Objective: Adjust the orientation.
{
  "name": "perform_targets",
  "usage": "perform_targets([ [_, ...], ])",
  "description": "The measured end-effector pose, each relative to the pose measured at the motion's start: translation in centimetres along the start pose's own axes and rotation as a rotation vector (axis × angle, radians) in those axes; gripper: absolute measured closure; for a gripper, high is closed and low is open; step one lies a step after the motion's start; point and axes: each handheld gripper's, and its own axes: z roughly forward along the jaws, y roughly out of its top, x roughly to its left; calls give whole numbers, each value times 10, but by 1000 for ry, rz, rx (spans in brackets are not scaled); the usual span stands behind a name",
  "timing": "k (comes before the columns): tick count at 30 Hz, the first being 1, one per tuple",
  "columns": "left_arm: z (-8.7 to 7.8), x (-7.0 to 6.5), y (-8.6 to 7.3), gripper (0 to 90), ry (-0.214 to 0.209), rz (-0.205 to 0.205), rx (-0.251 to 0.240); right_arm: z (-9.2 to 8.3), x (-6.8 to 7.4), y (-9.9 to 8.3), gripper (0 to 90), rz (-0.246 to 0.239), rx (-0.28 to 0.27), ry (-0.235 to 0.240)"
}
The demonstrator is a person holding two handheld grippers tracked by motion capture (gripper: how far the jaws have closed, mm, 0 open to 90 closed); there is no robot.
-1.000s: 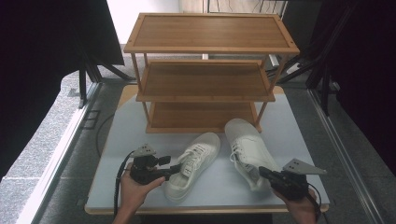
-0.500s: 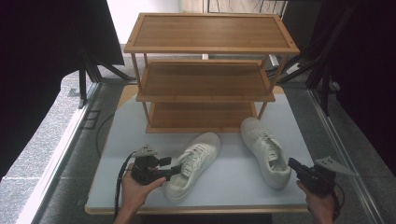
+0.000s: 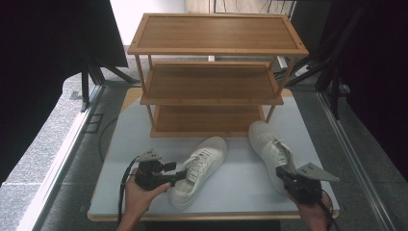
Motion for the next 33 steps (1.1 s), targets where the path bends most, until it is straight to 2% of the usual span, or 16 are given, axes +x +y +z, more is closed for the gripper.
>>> perform_targets([
  [3, -2, 1, 0, 409, 0, -1, -2, 11, 4, -7, 892, -14, 76, -7],
  [4, -3, 2, 0, 408, 4, -1, -5, 11, 3, -9, 892, -15, 66, -6],
  [6, -5, 4, 0, 409, 9, -6, -11, 6, -3, -9, 893, 18, 55, 7],
  [8, -7, 6, 0, 408, 12, -11, -17, 1, -6, -10, 893, 21, 57, 0],
  [11, -9, 7, 0, 409, 15, -15, -22, -8, -15, -16, 894, 44, 82, 17],
  [13, -10, 7, 0, 409, 16, -15, -22, -12, -21, -21, 894, 50, 91, 2],
  [16, -9, 7, 0, 408, 18, -14, -19, -17, -31, -26, 894, 78, 96, 4],
  [20, -6, 8, 0, 408, 17, -14, -11, -18, -35, -29, 892, 68, 122, 8],
  [23, -5, 8, 0, 408, 15, -18, -5, -17, -34, -29, 892, 74, 120, 9],
  [26, -7, 9, 0, 408, 17, -17, -13, -24, -39, -27, 892, 66, 121, -11],
  [29, -8, 11, 0, 408, 21, -22, -17, -33, -52, -30, 892, 108, 96, -12],
  [33, -8, 11, 0, 408, 22, -28, -18, -34, -59, -33, 892, 140, 79, 15],
])
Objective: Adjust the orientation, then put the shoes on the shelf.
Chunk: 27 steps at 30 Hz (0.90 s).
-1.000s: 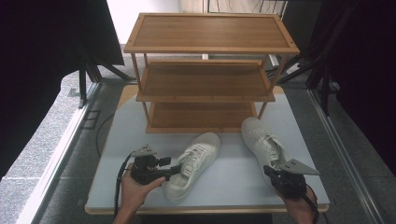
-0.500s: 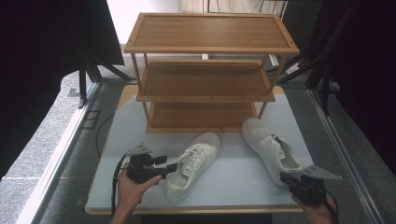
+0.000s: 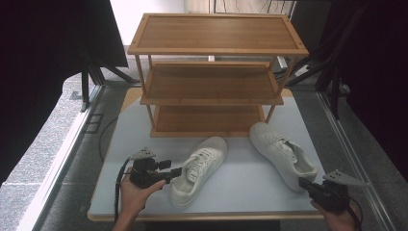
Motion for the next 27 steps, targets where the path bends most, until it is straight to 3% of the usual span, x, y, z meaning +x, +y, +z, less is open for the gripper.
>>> perform_targets([
  [4, 0, 0, -2, 409, -4, -1, -7, 2, 9, 6, 823, -8, -69, 89],
  [6, -1, 1, -4, 411, 0, -2, -13, 3, 15, 12, 775, -39, -104, 104],
  [12, -3, -1, -5, 417, 3, -14, -36, 4, 27, 22, 580, -112, -190, 93],
  [14, -2, -5, -4, 417, 4, -1, -37, 1, 27, 26, 544, -142, -226, 56],
  [17, 0, -9, -2, 414, 12, 12, -35, -2, 22, 36, 450, -152, -246, 29],
  [20, 5, -12, 2, 410, 24, 31, -27, -1, 10, 48, 419, -155, -247, -17],
  [23, 12, -11, 9, 408, 37, 45, -20, 6, -6, 59, 406, -149, -221, -51],
  [27, 26, -10, 16, 409, 52, 60, 14, 22, -30, 71, 392, -152, -149, -45],
])
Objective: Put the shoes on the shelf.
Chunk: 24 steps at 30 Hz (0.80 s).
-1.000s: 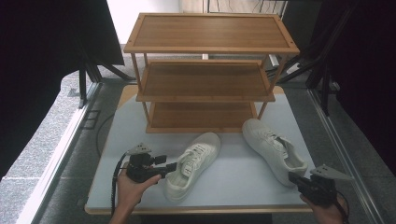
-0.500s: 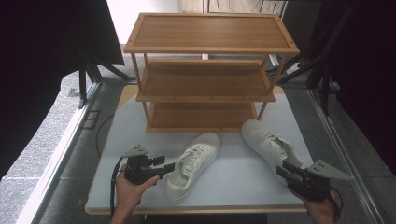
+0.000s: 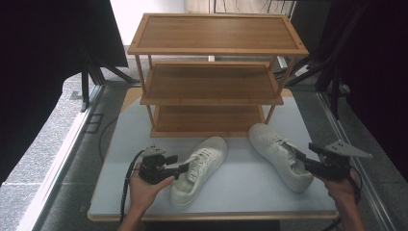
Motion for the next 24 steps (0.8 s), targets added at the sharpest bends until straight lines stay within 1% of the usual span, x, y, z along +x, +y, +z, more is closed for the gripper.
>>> perform_targets([
  [1, 4, 0, 1, 409, 5, 4, 9, 5, -5, 0, 389, 0, 13, -5],
  [2, 8, 0, 1, 412, 13, 6, 15, 9, -10, 0, 386, 2, 27, 1],
  [4, 15, 0, 2, 418, 23, 6, 26, 17, -19, 0, 387, 18, 39, 11],
  [5, 18, 0, 2, 423, 32, 6, 27, 21, -25, 0, 381, 34, 43, 18],
  [7, 23, 1, 3, 441, 52, 9, 30, 28, -34, 0, 379, 56, 48, 82],
  [8, 25, 1, 3, 440, 51, 5, 30, 31, -36, 0, 383, 55, 52, 98],
  [9, 27, 2, 3, 439, 53, 5, 30, 34, -37, 1, 386, 42, 62, 115],
  [11, 29, 1, 4, 443, 56, 6, 29, 42, -35, 1, 403, 12, 84, 134],
  [14, 32, -1, 4, 468, 57, 23, 41, 56, -30, 0, 424, -27, 141, 128],
  [16, 34, -2, 3, 478, 64, 32, 51, 64, -27, -2, 445, -43, 174, 131],
  [17, 36, -1, 3, 483, 68, 37, 59, 71, -25, -3, 468, -53, 191, 119],
  [19, 41, -3, 3, 507, 95, 58, 89, 77, -24, -3, 502, -60, 187, 113],
  [20, 43, -3, 3, 520, 94, 67, 90, 79, -24, -2, 519, -65, 186, 110],
  [22, 44, -1, 4, 545, 101, 59, 73, 81, -26, -2, 572, -78, 193, 116],
  [23, 45, 0, 5, 556, 97, 52, 71, 82, -26, -2, 605, -78, 197, 119],
  [24, 47, 0, 5, 576, 86, 52, 69, 83, -26, -3, 639, -86, 202, 110],
])
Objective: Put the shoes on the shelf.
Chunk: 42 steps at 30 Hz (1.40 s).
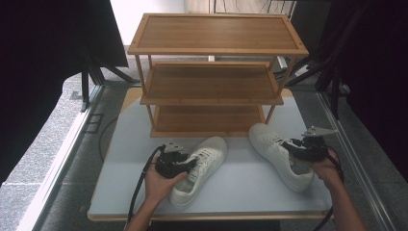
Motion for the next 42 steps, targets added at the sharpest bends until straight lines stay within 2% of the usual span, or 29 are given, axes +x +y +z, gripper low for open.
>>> perform_targets([
  [3, 1, -3, 0, 661, 13, 18, -5, 3, 2, -2, 704, -20, 25, -35],
  [7, 0, -5, -2, 772, 37, 45, -35, 3, 3, -2, 807, -38, 20, -51],
  [11, -2, -2, -3, 812, 18, 34, -56, -1, 4, -3, 835, -8, -12, -52],
  [13, -6, 0, -4, 814, -7, 19, -64, -4, 7, -3, 837, 17, -26, -54],
  [16, -16, 3, -3, 811, -35, -1, -88, -14, 14, -5, 837, 66, -75, -29],
  [20, -43, 6, -7, 807, -84, -76, -184, -28, 31, -10, 836, 138, -174, 2],
  [23, -60, 6, -10, 807, -122, -110, -238, -35, 45, -16, 835, 178, -242, 45],
  [25, -68, 7, -10, 807, -140, -128, -256, -37, 54, -20, 835, 207, -279, 81],
  [28, -75, 8, -9, 807, -145, -139, -276, -35, 65, -25, 834, 227, -323, 133],
  [29, -77, 8, -8, 807, -141, -136, -282, -35, 68, -24, 834, 227, -321, 146],
  [32, -83, 7, -7, 806, -138, -135, -299, -38, 76, -23, 834, 223, -339, 167],
  [35, -91, 8, -6, 805, -149, -147, -332, -41, 80, -23, 833, 255, -375, 203],
  [42, -112, 6, -5, 803, -209, -196, -445, -60, 85, -16, 832, 328, -480, 225],
])
